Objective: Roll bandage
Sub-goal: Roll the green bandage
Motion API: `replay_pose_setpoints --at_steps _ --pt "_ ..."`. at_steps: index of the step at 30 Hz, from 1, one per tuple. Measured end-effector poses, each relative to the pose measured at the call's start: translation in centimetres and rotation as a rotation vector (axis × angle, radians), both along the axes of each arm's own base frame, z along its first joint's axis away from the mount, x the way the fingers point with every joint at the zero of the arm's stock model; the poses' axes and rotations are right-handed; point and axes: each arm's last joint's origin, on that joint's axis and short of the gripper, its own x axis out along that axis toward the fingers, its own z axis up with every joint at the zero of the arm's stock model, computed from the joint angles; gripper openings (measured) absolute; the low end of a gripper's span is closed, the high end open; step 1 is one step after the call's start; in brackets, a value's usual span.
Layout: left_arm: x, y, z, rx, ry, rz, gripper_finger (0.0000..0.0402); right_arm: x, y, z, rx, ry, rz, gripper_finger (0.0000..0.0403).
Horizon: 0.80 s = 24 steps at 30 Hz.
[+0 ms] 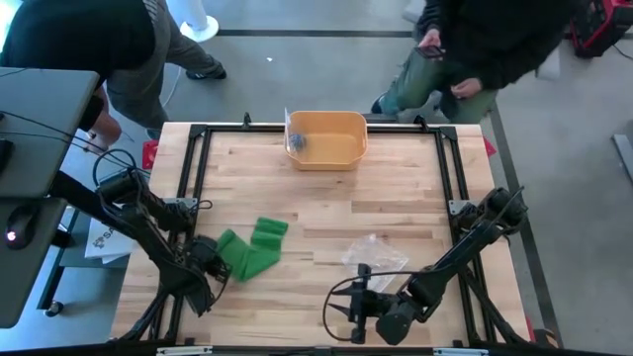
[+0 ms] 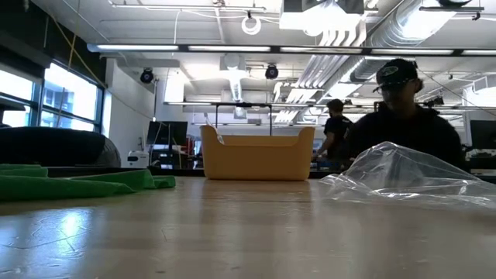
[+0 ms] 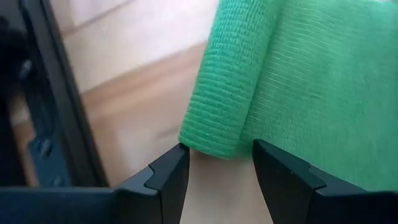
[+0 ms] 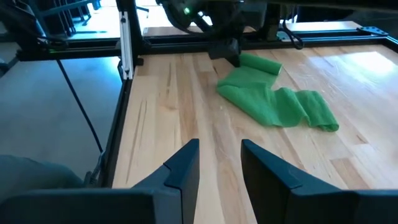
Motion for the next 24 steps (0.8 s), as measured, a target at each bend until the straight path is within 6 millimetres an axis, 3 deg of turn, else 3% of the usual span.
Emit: replay_pose_setpoints --at_steps 16,24 --pt "0.7 2.4 -0.4 0.218 -0.109 -0.073 0.0172 0.4 -0.3 0.1 0.021 -0.015 -0.015 0.011" --pt "0.4 2.6 -0.1 0.216 -0.099 -0.059 0.0172 0.7 -0.7 0.1 0.046 -0.014 -0.03 0.011"
